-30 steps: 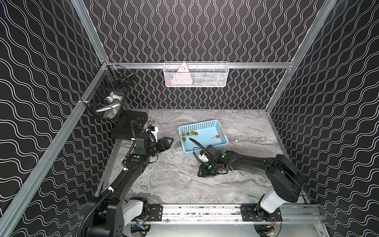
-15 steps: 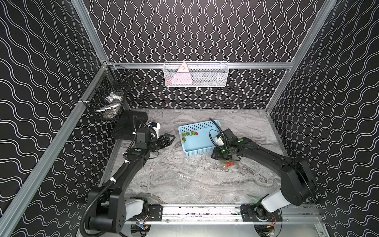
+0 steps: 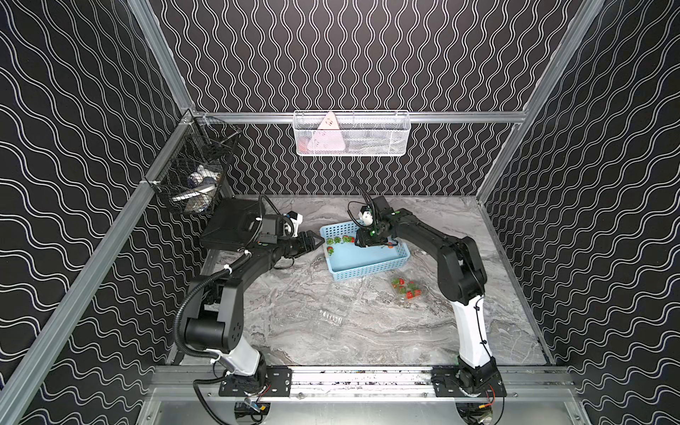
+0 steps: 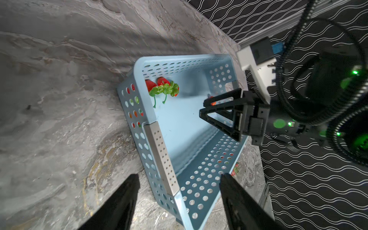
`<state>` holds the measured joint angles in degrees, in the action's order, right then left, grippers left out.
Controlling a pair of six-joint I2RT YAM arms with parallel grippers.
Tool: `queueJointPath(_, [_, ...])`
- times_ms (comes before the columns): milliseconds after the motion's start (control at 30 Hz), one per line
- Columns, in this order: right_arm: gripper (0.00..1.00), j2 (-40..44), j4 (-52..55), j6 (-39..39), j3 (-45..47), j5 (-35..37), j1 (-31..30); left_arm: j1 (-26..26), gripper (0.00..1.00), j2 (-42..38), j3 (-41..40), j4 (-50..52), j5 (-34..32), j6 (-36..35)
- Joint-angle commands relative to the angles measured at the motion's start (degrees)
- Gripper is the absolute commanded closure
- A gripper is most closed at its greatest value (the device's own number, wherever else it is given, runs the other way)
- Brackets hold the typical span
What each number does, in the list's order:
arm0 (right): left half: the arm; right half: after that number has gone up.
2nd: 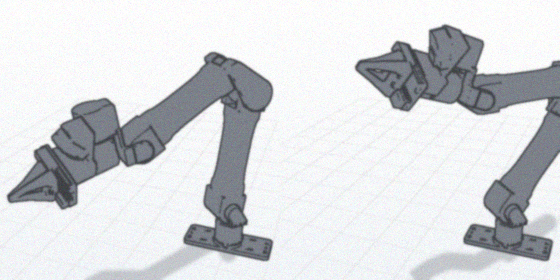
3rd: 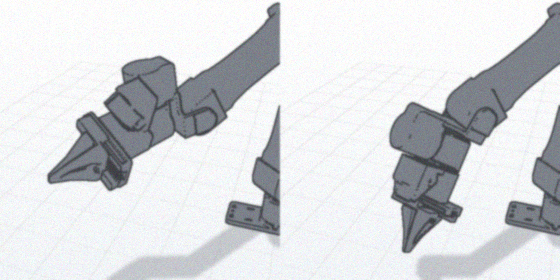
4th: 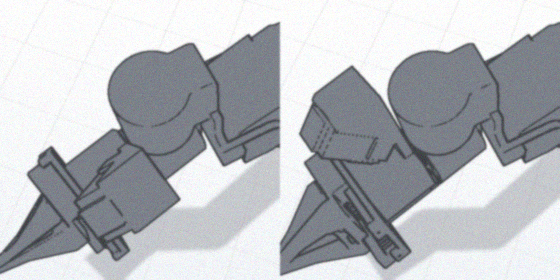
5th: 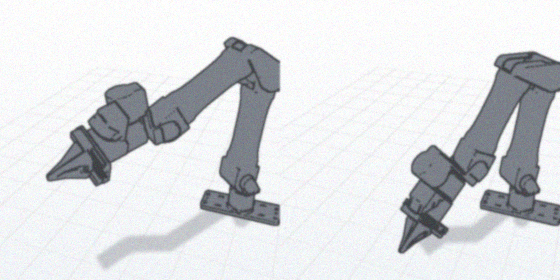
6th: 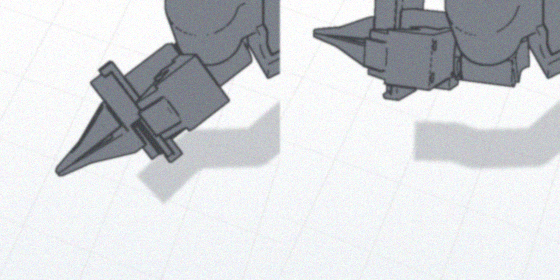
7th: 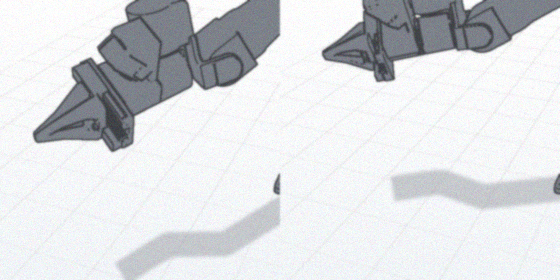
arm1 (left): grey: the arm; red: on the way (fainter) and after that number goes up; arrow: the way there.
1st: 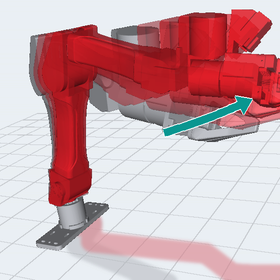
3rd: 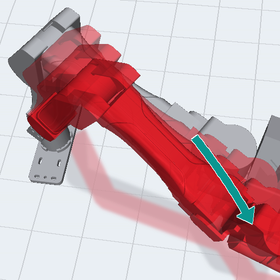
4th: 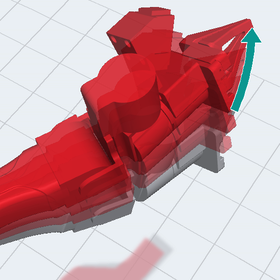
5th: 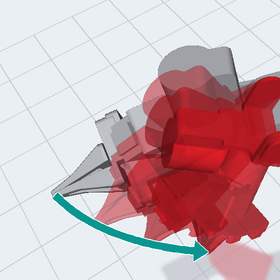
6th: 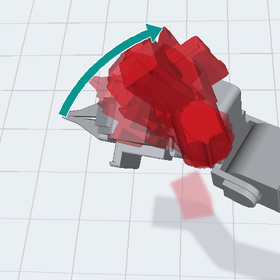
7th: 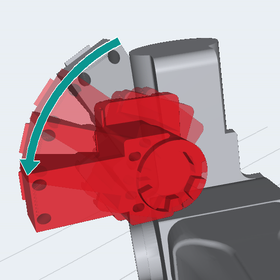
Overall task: Pack strawberries into containers
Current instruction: Pick up the strawberry from the basket.
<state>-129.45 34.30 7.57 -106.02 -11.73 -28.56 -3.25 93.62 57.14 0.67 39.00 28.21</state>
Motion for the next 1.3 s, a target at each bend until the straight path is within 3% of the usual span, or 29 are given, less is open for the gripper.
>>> queueJointPath(0, [0.41, -3.41, -2.11, -4.85, -3.18, -0.73, 0.44, -0.49, 0.32, 2.34, 2.39, 1.42, 1.85, -3.00])
queueJointPath(667, [0.39, -11.73, -5.73, -12.33, -7.65, -1.24, -0.39, -1.50, 0.40, 7.55, 5.52, 0.32, 3.28, -3.21])
queueJointPath(967, [0.44, -13.23, -4.40, -14.50, -8.20, 4.91, -2.11, -1.50, 0.40, 6.68, 5.10, 0.23, 3.25, -3.61])
queueJointPath(1267, [0.56, -11.21, -4.69, -14.28, -4.76, 7.94, -2.81, -1.50, 0.40, 6.22, 4.55, -0.85, 3.68, -3.04])
